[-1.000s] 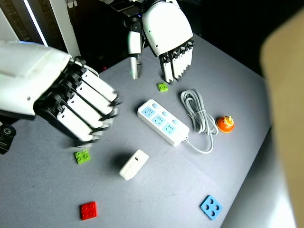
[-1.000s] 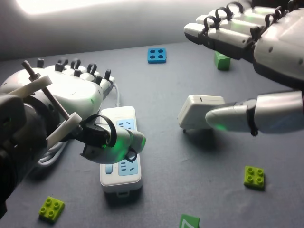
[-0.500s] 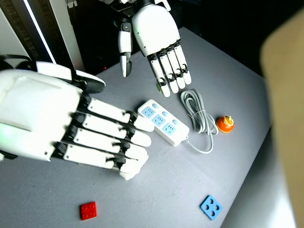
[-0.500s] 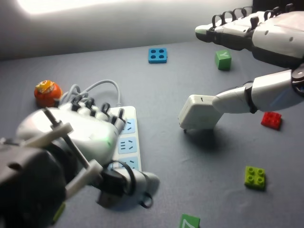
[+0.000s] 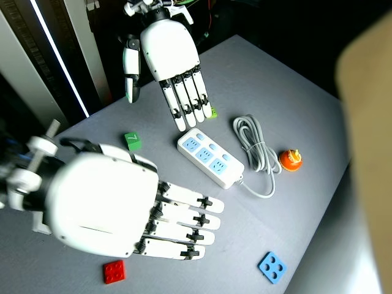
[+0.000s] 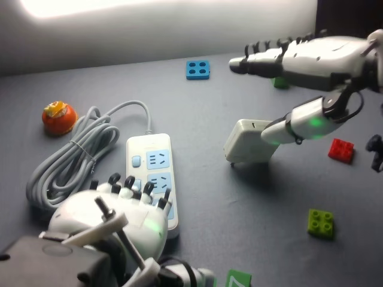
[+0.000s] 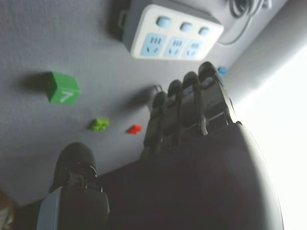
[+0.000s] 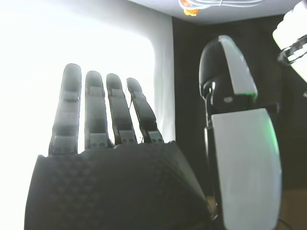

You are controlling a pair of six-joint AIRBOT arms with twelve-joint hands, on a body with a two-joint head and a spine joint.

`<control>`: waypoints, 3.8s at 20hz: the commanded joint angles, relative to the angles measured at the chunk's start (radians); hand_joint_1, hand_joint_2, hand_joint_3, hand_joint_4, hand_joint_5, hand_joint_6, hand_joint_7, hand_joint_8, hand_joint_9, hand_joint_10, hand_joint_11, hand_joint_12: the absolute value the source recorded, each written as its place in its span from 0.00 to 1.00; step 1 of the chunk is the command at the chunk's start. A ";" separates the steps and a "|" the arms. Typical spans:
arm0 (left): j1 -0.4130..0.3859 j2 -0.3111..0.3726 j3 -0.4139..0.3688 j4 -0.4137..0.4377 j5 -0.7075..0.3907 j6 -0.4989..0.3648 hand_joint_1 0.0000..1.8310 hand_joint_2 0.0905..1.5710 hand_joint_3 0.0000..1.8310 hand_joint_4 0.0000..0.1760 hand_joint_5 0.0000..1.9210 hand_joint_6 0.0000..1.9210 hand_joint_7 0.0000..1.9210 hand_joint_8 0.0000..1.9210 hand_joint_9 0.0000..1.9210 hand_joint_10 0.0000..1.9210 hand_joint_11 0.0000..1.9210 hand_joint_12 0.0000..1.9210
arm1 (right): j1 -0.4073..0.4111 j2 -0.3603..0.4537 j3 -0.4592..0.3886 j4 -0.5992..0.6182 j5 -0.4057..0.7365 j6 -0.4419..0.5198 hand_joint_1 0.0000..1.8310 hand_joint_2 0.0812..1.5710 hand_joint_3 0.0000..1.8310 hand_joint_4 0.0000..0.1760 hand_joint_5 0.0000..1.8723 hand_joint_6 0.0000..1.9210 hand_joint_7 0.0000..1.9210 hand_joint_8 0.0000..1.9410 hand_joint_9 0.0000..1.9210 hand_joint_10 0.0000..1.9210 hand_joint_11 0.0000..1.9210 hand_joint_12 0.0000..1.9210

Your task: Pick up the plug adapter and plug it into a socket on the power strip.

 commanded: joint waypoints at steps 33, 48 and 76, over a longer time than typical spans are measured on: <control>0.092 -0.079 0.106 0.115 0.015 -0.109 0.00 0.75 0.00 0.00 0.02 0.00 0.03 0.00 0.02 0.00 0.01 0.03 | -0.105 -0.196 0.225 0.083 0.007 0.010 0.47 0.67 0.00 0.00 0.04 0.00 0.05 0.00 0.06 0.00 0.00 0.23; 0.100 -0.120 0.131 0.116 -0.016 -0.271 0.00 0.76 0.00 0.00 0.03 0.00 0.04 0.00 0.03 0.00 0.00 0.06 | -0.108 -0.247 0.273 0.083 0.007 0.015 0.45 0.70 0.00 0.00 0.03 0.00 0.05 0.00 0.05 0.00 0.00 0.21; 0.174 -0.144 0.142 0.166 0.031 -0.252 0.02 0.76 0.00 0.00 0.05 0.00 0.06 0.00 0.04 0.00 0.00 0.10 | -0.110 -0.239 0.274 0.083 0.004 0.002 0.67 0.74 0.00 0.00 0.42 0.58 0.49 0.63 0.51 0.45 0.40 0.75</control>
